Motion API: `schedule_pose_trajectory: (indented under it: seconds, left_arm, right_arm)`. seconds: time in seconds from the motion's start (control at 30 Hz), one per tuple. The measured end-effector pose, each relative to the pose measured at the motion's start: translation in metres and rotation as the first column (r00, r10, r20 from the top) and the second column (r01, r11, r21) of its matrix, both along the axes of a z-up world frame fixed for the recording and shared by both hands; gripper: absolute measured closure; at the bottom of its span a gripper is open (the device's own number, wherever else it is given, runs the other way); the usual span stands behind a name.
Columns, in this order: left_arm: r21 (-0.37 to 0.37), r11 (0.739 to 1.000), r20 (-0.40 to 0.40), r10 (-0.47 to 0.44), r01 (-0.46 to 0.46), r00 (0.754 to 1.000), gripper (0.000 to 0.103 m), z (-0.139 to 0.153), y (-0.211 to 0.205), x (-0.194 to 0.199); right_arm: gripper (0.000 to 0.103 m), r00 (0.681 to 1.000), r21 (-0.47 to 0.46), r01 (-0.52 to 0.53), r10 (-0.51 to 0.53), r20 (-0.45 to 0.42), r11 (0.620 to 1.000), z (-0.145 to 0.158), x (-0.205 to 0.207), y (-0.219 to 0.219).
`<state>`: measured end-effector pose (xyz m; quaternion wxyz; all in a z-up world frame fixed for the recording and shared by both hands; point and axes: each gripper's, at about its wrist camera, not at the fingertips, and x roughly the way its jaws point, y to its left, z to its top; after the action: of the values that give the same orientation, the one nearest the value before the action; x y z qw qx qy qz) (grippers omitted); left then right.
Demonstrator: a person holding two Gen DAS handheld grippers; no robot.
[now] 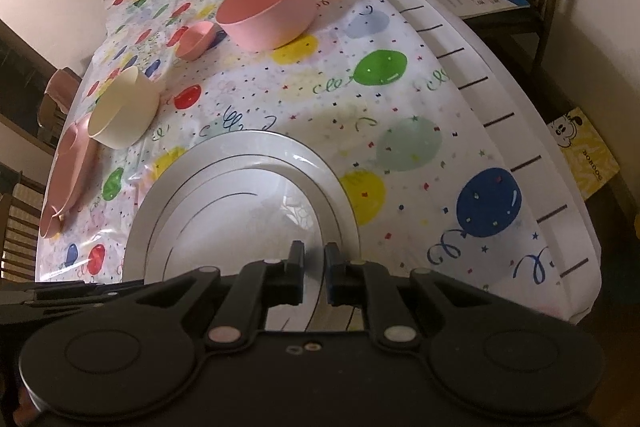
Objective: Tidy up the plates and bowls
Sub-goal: 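Lower the large white plate onto the small white plate with both tools, then open both tools and pull them back from the stacked plates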
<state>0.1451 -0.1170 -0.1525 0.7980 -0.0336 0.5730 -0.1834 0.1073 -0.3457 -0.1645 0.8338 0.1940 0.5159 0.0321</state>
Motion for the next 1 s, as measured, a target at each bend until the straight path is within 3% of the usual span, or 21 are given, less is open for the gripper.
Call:
schedule_pose_trajectory:
  seconds: [1.0]
  left_arm:
    - [-0.026,0.999,-0.034,0.046,-0.047,0.998,0.084,0.004,0.010,0.005]
  right_arm:
    - [0.091,1.000,0.021,-0.011,0.011,-0.008,1.000,-0.001,0.005,-0.003]
